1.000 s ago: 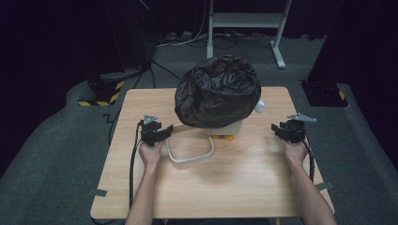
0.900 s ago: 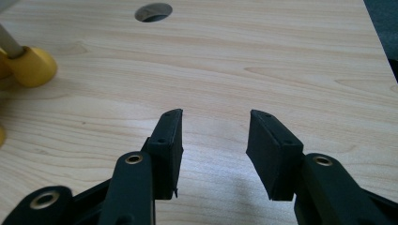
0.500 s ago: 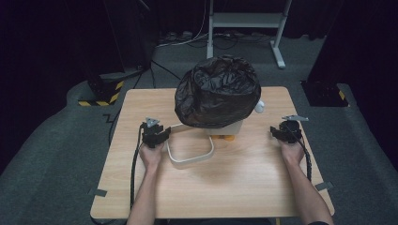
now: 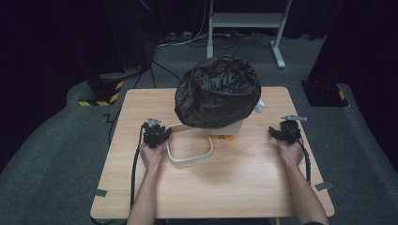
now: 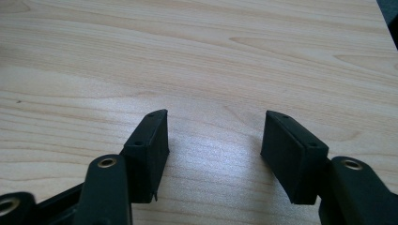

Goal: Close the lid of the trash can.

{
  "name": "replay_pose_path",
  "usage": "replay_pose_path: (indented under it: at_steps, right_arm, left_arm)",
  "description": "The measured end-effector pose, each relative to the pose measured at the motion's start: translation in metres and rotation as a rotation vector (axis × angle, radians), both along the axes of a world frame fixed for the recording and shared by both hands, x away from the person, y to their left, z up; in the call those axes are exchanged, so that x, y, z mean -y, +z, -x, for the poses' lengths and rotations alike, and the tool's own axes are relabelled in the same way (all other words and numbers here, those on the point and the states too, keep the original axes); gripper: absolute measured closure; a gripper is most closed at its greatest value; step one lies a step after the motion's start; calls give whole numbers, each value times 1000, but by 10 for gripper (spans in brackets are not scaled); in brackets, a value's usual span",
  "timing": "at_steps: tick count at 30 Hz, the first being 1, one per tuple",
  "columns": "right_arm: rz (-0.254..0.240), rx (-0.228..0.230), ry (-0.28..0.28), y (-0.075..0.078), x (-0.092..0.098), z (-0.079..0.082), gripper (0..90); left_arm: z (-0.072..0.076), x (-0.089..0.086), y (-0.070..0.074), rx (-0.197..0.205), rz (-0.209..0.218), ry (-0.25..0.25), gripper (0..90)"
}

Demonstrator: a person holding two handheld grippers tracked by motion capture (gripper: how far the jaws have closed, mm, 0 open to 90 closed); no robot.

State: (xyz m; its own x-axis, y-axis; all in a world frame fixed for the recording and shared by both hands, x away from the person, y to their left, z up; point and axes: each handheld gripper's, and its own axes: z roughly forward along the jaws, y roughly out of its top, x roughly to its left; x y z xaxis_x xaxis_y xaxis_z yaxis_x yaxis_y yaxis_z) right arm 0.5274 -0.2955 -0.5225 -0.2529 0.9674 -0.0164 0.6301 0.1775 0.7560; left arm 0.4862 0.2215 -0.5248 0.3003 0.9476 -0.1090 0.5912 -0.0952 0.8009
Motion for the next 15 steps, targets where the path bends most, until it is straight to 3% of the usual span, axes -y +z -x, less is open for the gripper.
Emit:
replay_pose_path:
  at_steps: [2,5,9,15]
  right_arm:
    - [3,-1,-5,0,0,0,382]
    - [4,0,-10,0,-1,1,379]
    - [3,-1,-7,0,-1,1,371]
    - [1,-2,1,0,-1,1,355]
  left_arm:
    - [-3,4,-1,-32,-44,7,684]
    - [-3,7,-1,-42,-81,7,696]
    - [-3,7,-1,-42,-77,15,708]
    - [-2,10,-1,-34,-112,6,744]
